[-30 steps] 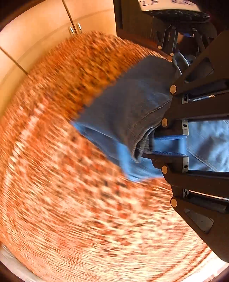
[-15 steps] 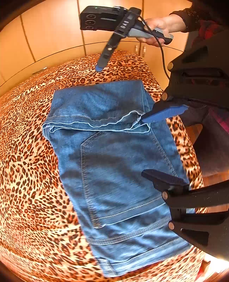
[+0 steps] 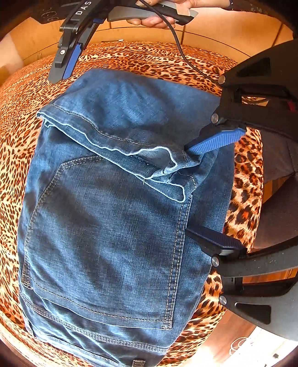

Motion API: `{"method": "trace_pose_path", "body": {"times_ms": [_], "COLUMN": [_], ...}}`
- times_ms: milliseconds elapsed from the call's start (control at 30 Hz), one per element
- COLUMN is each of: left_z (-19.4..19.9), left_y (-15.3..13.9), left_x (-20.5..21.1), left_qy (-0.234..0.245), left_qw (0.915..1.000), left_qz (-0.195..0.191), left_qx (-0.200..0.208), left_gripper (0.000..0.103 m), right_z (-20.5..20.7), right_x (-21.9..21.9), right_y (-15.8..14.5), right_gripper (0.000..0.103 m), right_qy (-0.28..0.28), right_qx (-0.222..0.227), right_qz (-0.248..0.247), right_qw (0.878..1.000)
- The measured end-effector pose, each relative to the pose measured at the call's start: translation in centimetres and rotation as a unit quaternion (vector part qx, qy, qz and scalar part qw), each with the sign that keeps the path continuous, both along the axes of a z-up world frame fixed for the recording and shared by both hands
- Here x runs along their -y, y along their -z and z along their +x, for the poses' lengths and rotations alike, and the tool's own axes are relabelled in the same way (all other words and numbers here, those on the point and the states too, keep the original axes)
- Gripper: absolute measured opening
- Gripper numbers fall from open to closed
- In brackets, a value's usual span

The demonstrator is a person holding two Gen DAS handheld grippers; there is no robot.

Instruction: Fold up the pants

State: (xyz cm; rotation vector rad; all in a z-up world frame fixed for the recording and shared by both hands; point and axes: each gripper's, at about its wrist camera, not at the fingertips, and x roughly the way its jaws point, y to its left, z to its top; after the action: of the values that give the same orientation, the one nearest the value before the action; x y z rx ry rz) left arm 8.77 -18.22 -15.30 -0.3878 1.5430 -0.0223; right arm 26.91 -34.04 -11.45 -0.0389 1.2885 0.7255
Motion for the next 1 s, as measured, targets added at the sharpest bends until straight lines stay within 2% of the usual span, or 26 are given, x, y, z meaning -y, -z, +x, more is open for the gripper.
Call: {"method": "trace_pose_path", "body": {"times_ms": [100, 200, 233, 267, 300, 333, 400, 467, 533, 567, 667, 733, 800, 900, 967, 1000], "left_z": [0.3, 0.8, 0.9, 1.0, 0.9, 0.7, -1.0, -3.0, -4.4, -4.6, -4.7, -4.8, -5.4, -6.3, -6.8, -6.8], "left_y": [0.6, 0.9, 0.9, 0.9, 0.6, 0.4, -0.4, -1.0, -0.2, 0.7, 2.3, 1.4, 0.1, -3.0, -4.2, -4.5], "left_x": [-0.1, -0.2, -0.2, -0.3, -0.4, -0.7, -1.6, -2.5, -3.6, -3.9, -3.8, -4.2, -4.4, -4.5, -4.1, -3.8], "left_qy": [-0.021, -0.063, -0.078, -0.092, -0.103, -0.116, -0.159, -0.193, -0.226, -0.241, -0.264, -0.256, -0.242, -0.219, -0.211, -0.206], "left_qw": [0.9997, 0.9979, 0.9967, 0.9954, 0.9944, 0.9929, 0.9842, 0.9778, 0.9707, 0.9668, 0.9593, 0.9602, 0.9632, 0.9704, 0.9708, 0.9705], "left_qz": [0.007, 0.006, 0.011, 0.016, 0.008, -0.018, -0.076, -0.076, -0.078, -0.083, -0.100, -0.111, -0.116, -0.088, -0.087, -0.096], "left_qx": [-0.005, 0.013, 0.019, 0.021, 0.025, 0.019, 0.021, 0.030, 0.025, 0.019, -0.004, -0.002, 0.017, 0.050, 0.073, 0.080], "left_gripper": [0.064, 0.064, 0.059, 0.051, 0.025, 0.012, 0.012, 0.012, 0.012, 0.012, 0.013, 0.014, 0.016, 0.018, 0.020, 0.025], "right_z": [1.1, 1.3, 1.0, 0.3, 0.0, -0.2, -0.3, -1.1, -1.5, -1.5, -1.2, -1.2, -0.8, 0.7, 1.0, 0.9], "right_x": [-2.1, -4.0, -4.8, -5.6, -6.2, -6.7, -7.3, -7.7, -8.3, -8.8, -10.7, -10.7, -9.8, -6.7, -4.5, -4.0], "right_y": [2.1, 3.3, 3.4, 3.2, 3.3, 3.1, 1.9, 0.0, -0.2, 0.5, 4.9, 5.0, 3.1, -0.8, -2.4, -2.7], "right_gripper": [0.063, 0.061, 0.043, 0.031, 0.024, 0.022, 0.010, 0.010, 0.010, 0.010, 0.015, 0.018, 0.021, 0.033, 0.033, 0.033], "right_qy": [-0.042, -0.096, -0.123, -0.146, -0.161, -0.169, -0.180, -0.194, -0.200, -0.204, -0.217, -0.214, -0.201, -0.150, -0.124, -0.122], "right_qx": [-0.007, -0.003, 0.011, 0.016, 0.015, 0.020, 0.003, 0.004, -0.002, -0.001, 0.002, -0.002, -0.008, -0.001, -0.003, -0.004], "right_qz": [-0.024, -0.030, -0.041, -0.053, -0.066, -0.072, -0.038, 0.010, 0.032, 0.023, -0.053, -0.055, -0.021, 0.040, 0.076, 0.081], "right_qw": [0.999, 0.995, 0.992, 0.988, 0.985, 0.983, 0.983, 0.981, 0.979, 0.979, 0.975, 0.975, 0.979, 0.988, 0.989, 0.989]}}
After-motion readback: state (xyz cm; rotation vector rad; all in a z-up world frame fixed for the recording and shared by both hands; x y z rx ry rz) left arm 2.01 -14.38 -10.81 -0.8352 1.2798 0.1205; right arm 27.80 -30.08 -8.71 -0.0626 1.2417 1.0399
